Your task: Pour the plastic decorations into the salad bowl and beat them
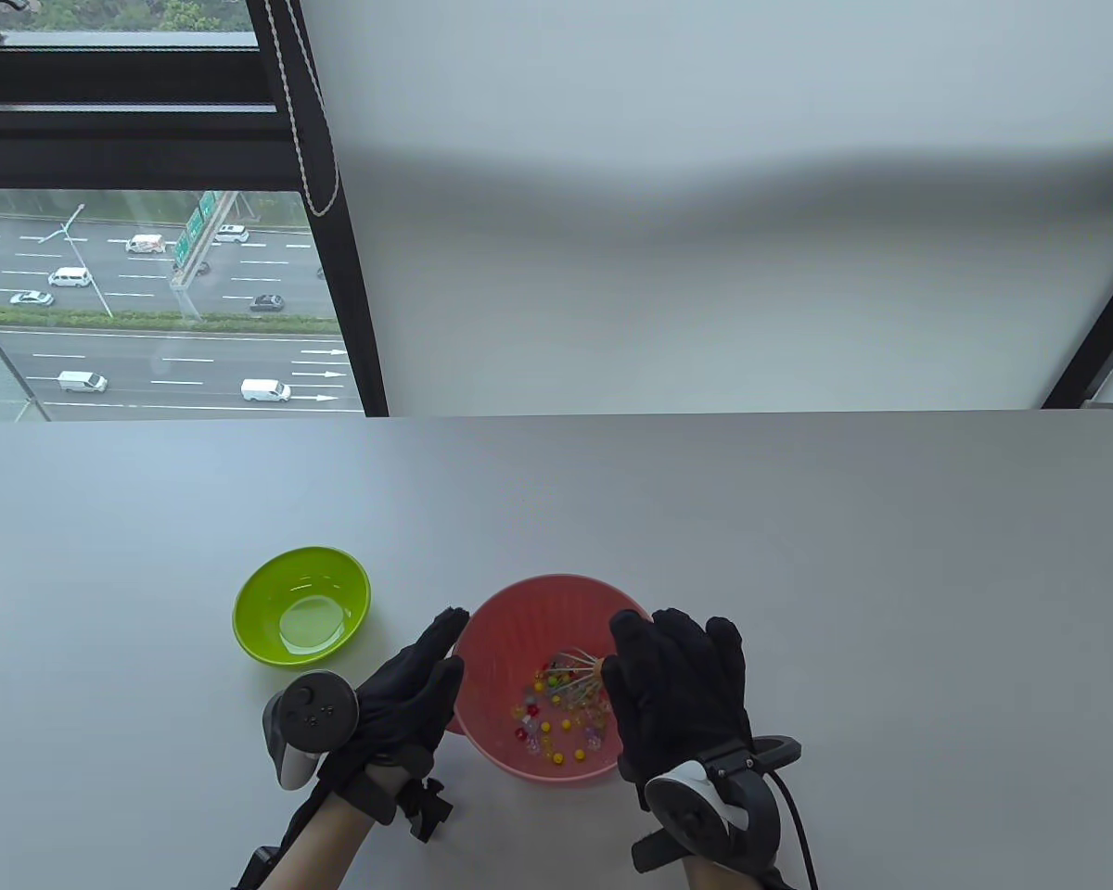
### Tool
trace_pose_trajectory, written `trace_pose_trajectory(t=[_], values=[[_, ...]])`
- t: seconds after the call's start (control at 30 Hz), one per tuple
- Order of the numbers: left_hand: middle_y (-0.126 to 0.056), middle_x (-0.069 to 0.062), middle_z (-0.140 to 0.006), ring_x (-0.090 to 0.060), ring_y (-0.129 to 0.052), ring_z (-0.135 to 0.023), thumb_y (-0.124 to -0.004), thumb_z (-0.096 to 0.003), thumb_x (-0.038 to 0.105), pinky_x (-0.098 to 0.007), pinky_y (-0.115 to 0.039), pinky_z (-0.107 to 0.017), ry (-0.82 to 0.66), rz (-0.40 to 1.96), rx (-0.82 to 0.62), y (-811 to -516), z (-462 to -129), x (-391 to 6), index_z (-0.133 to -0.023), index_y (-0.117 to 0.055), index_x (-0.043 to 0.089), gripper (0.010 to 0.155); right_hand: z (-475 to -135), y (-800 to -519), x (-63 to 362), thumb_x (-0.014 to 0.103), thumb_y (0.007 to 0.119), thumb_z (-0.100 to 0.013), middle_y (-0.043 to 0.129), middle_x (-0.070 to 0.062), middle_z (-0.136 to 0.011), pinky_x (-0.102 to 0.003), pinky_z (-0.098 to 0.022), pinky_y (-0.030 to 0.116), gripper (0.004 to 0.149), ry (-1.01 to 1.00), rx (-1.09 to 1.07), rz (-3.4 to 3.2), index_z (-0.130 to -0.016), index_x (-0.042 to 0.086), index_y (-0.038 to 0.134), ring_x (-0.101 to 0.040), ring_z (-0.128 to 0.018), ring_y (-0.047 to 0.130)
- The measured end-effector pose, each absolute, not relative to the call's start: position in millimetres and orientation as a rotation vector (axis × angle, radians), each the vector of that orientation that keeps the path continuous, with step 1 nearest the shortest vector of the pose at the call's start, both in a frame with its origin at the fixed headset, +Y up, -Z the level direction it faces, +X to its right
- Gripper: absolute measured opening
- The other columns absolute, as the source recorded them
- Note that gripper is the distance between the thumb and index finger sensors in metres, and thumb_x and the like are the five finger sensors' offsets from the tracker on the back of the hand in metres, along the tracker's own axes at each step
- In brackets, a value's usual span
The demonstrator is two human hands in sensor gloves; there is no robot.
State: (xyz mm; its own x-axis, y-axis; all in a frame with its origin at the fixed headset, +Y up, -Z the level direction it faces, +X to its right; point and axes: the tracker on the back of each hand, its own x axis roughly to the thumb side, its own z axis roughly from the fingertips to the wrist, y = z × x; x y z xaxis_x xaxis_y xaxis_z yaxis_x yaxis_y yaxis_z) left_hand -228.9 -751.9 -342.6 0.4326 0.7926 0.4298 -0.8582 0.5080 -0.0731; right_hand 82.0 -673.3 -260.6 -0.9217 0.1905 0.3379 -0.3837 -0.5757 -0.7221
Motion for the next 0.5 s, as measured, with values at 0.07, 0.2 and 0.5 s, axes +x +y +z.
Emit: trace_pose_trajectory(t=[0.07, 0.2, 0.5], values=[[-0.093, 0.002, -0.052, -0.031, -0.090, -0.061, -0.054, -0.0556, 0.067, -0.059, -0.054, -0.075, -0.442, 1.034, 0.166, -751.9, -342.6, -228.9, -0.110, -0.056, 0.025, 0.069, -260.3, -672.9, 83.0, 0.054, 0.067, -0.061, 0.085, 0.013, -0.092, -0.052, -0.080, 0.041, 0.053, -1.236, 0.315, 2.504, -0.108, 0.037, 0.052, -0.019, -0.096, 0.071], [-0.093, 0.002, -0.052, -0.031, -0.090, -0.061, -0.054, -0.0557, 0.067, -0.058, -0.054, -0.075, -0.442, 1.034, 0.166, -751.9, -342.6, -228.9, -0.110, -0.056, 0.025, 0.069, -260.0, -672.8, 84.4, 0.054, 0.066, -0.061, 0.084, 0.013, -0.091, -0.052, -0.080, 0.040, 0.053, -1.243, 0.306, 2.500, -0.109, 0.036, 0.051, -0.020, -0.096, 0.070], [-0.093, 0.002, -0.052, -0.031, -0.090, -0.061, -0.054, -0.0556, 0.067, -0.058, -0.054, -0.075, -0.442, 1.034, 0.166, -751.9, -342.6, -228.9, -0.111, -0.056, 0.025, 0.069, -259.0, -671.3, 91.1, 0.053, 0.057, -0.063, 0.079, 0.014, -0.089, -0.051, -0.080, 0.036, 0.052, -1.250, 0.280, 2.472, -0.111, 0.037, 0.043, -0.022, -0.095, 0.064]])
